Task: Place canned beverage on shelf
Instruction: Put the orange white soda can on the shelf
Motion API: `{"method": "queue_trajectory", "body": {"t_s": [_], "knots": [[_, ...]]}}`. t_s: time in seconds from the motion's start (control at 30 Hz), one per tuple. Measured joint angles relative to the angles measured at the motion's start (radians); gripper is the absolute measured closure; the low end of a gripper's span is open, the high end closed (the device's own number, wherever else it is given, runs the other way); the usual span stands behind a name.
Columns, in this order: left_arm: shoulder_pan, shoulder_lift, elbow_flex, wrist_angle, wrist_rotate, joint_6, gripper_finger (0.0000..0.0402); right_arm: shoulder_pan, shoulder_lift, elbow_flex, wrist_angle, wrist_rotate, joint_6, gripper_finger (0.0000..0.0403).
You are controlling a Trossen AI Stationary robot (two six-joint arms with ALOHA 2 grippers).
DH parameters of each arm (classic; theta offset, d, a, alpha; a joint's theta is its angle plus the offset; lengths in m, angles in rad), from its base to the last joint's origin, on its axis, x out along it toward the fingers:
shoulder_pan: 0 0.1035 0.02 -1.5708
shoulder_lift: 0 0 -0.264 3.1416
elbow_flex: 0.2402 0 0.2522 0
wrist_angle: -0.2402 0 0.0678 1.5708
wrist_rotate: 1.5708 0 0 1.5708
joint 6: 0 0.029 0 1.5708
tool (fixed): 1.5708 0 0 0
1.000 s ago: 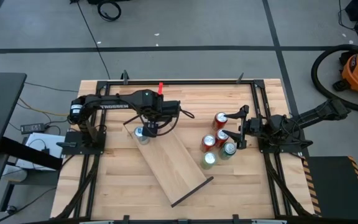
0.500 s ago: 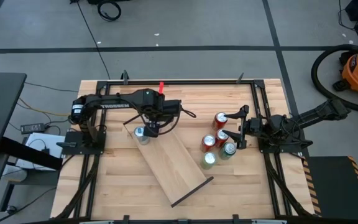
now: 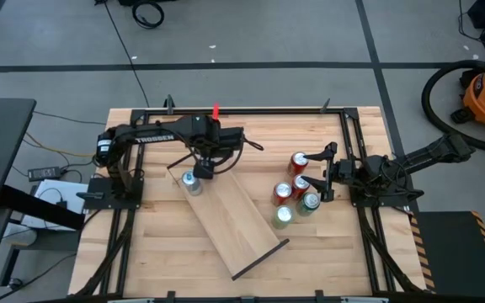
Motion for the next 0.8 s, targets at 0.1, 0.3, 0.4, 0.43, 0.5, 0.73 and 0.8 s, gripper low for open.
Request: {"method": "queue_trajectory", "body": {"t_s": [0.1, 0.3, 0.4, 0.43, 0.5, 0.73, 0.8], "knots": [[0.017, -0.001, -0.001, 0.003, -0.006, 0.001, 0.0125, 0.0, 0.0, 0.0, 0.0, 0.0, 0.0, 0.0085], [0.042, -0.001, -0.002, 0.005, -0.014, 0.004, 0.0125, 0.0, 0.0, 0.0, -0.001, 0.0, 0.0, 0.0085], [0.043, -0.001, -0.002, 0.025, -0.007, 0.004, 0.0125, 0.0, 0.0, 0.0, -0.001, 0.0, 0.0, 0.0085], [0.042, -0.002, -0.002, 0.033, 0.008, 0.004, 0.0125, 0.0, 0.0, 0.0, -0.001, 0.0, 0.0, 0.0085], [0.038, -0.002, -0.002, 0.047, 0.025, 0.003, 0.0125, 0.0, 0.0, 0.0, -0.002, 0.0, 0.0, 0.0085], [0.052, -0.003, -0.002, 0.017, 0.179, -0.121, 0.0125, 0.0, 0.0, 0.0, -0.001, 0.0, -0.001, 0.0085], [0.045, -0.003, -0.002, 0.015, 0.184, -0.101, 0.0125, 0.0, 0.0, 0.0, 0.002, 0.0, -0.003, 0.0085]]}}
